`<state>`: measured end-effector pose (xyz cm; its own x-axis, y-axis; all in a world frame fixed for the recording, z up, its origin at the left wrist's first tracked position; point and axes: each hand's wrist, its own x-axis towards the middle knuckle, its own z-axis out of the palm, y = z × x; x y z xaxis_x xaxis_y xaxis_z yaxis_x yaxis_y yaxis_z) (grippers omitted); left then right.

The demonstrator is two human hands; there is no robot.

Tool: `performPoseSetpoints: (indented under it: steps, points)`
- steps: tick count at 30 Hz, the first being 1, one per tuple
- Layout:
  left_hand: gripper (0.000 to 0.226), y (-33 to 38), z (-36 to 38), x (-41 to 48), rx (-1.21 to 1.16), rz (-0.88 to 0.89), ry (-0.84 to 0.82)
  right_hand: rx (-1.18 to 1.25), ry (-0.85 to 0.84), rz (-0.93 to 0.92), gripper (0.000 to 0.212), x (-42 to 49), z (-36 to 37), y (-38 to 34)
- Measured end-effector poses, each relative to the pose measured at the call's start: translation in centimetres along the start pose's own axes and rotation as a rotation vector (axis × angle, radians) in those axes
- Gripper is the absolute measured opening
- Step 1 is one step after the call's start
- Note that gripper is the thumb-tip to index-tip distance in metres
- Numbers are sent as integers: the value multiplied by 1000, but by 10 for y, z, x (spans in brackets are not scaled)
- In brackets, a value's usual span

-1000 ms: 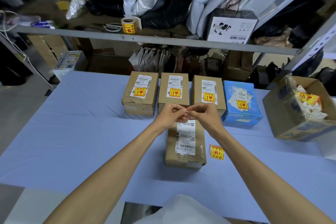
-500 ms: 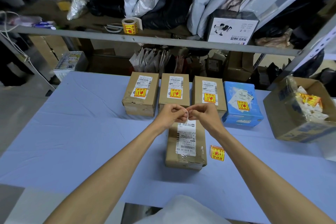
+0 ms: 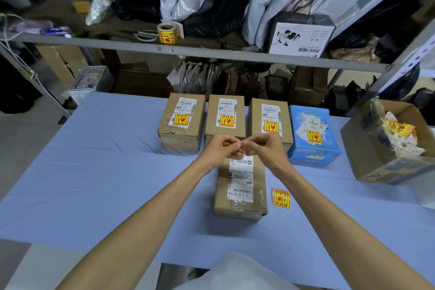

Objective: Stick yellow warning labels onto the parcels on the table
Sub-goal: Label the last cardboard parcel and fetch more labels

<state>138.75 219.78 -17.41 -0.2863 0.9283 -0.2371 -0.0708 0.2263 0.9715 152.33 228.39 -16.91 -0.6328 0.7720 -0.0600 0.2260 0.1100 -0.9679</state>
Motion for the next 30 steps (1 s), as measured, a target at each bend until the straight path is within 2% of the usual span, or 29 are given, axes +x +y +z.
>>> performPoseSetpoints:
  steps: [8, 13, 19, 25, 30]
  points:
    - [11, 2, 6, 2, -25, -37, 61, 44, 20, 30, 10, 1, 5, 3]
    - [37, 1, 10, 6, -8, -66, 91, 1, 27, -1, 11, 2, 5, 6]
    - [13, -6, 8, 5, -48, -67, 67, 20, 40, 30, 10, 2, 2, 6]
    - [12, -7, 7, 6, -22, -131, 88, 71, 74, 46, 10, 2, 3, 2]
    - [39, 0, 10, 6, 40, -145, 85, 71, 41, 42, 13, 1, 4, -3]
